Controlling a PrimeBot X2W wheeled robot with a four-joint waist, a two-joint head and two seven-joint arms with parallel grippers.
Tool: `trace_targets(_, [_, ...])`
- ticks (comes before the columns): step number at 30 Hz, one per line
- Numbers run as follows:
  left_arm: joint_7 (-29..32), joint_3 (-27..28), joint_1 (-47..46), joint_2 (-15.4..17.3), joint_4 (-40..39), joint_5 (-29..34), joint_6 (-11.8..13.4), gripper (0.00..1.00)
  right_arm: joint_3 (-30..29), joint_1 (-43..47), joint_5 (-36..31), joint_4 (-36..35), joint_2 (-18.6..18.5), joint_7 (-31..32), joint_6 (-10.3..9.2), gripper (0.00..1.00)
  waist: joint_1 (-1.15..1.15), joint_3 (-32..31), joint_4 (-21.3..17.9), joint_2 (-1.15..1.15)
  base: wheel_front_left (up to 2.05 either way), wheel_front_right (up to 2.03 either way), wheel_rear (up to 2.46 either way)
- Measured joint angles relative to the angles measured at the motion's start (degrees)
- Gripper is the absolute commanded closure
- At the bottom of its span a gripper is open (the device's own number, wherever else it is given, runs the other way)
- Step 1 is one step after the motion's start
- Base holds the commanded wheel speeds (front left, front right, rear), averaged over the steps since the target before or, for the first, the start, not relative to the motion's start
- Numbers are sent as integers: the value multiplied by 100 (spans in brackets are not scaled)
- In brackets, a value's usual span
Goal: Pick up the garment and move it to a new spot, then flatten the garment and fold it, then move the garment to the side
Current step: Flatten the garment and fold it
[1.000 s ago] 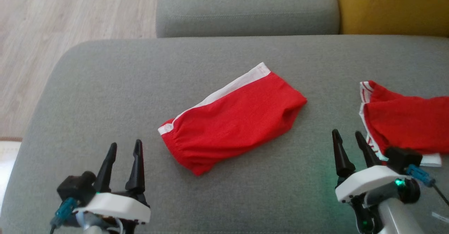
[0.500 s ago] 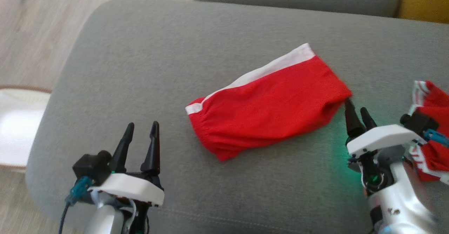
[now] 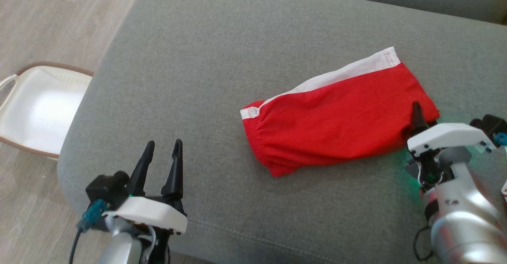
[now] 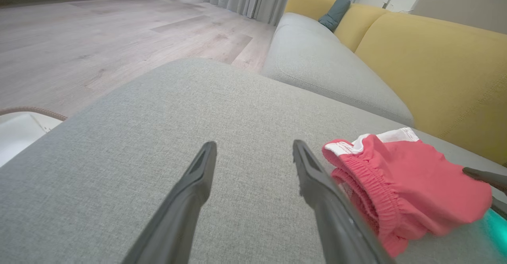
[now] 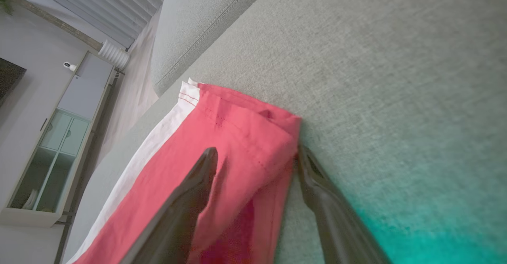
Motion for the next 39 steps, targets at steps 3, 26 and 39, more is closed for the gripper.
trace_targets(3, [0, -21, -16, -1, -1, -74, 1, 0, -79, -261, -114, 334, -44, -40, 0, 0, 0, 54, 37, 0, 0, 0, 0])
trace_targets(26, [0, -35, -243, -7, 38, -201, 10, 0, 101, -1134, -147, 1226, -67, -501, 0, 100, 1, 221, -22, 0, 0, 0, 0])
trace_targets(39, [0, 7, -170, -5, 108, -132, 10, 0, -32, -287, 503, 1183, -54, -1212, 0, 100, 0, -288, -663, 0, 0, 0, 0])
